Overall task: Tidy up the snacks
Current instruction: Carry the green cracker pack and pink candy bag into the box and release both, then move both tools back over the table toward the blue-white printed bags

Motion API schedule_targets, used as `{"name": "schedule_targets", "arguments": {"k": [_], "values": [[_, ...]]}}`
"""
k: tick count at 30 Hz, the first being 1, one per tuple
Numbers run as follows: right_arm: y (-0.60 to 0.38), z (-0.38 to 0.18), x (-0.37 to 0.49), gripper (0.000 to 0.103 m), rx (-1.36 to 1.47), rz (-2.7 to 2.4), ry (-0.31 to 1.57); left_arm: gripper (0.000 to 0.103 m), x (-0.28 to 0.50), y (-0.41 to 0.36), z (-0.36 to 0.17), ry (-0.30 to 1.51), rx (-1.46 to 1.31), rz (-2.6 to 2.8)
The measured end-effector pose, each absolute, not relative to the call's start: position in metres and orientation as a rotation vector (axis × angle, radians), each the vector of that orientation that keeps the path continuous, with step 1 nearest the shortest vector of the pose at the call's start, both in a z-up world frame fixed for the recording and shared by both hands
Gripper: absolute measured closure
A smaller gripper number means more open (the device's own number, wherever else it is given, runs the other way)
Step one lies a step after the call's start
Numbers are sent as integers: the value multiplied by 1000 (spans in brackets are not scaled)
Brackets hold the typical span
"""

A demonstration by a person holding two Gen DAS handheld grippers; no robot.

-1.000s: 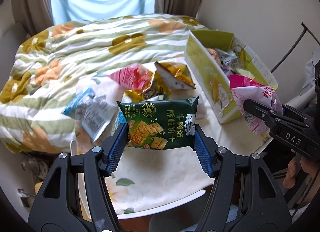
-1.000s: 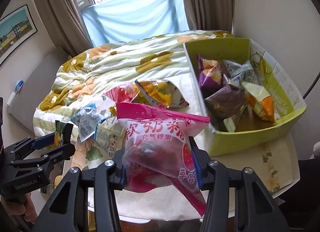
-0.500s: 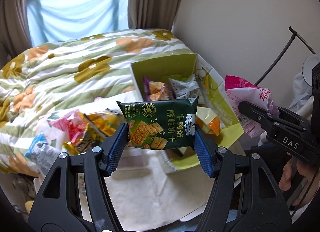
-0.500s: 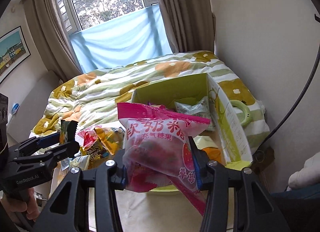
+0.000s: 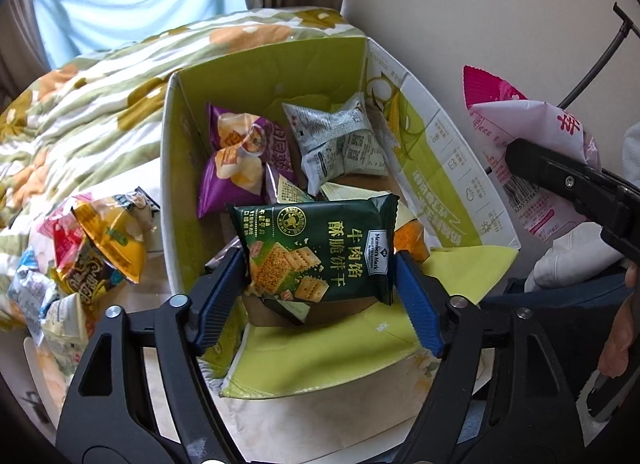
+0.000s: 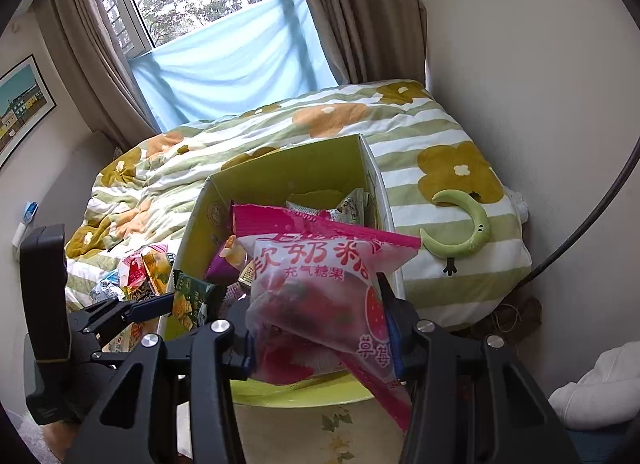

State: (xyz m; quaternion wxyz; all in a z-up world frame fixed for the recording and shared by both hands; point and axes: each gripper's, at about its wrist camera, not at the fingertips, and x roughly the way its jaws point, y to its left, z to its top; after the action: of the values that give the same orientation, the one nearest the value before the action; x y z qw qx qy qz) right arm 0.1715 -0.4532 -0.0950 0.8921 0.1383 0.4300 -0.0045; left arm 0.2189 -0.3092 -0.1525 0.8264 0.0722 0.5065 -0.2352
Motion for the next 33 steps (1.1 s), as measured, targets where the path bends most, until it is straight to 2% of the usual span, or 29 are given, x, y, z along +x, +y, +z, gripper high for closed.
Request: {"name": "schedule_targets", "arguments": {"k": [2, 13, 24, 26, 28, 29, 33], "values": [[-457, -100, 173, 59, 293, 2, 903, 1, 217, -306, -157, 1079, 155, -489], [-462, -108, 176, 59, 331, 44, 918, 1, 204, -267, -136, 1012, 164, -406], [-415, -124, 211, 56, 320, 181, 995, 1, 209, -226, -121, 1005, 140, -288], [-409, -132, 215, 47, 348, 213, 1002, 1, 208, -220, -122, 1005, 147, -260], [-405, -135, 216, 13, 373, 237, 977, 1, 208, -215, -125, 1013, 137, -243], [-402, -135, 214, 8, 373, 239, 964, 1, 208, -213, -127, 1017, 129, -240], [-401, -139, 208, 6, 367, 239, 930, 1, 207, -209, -134, 1036, 109, -238]]}}
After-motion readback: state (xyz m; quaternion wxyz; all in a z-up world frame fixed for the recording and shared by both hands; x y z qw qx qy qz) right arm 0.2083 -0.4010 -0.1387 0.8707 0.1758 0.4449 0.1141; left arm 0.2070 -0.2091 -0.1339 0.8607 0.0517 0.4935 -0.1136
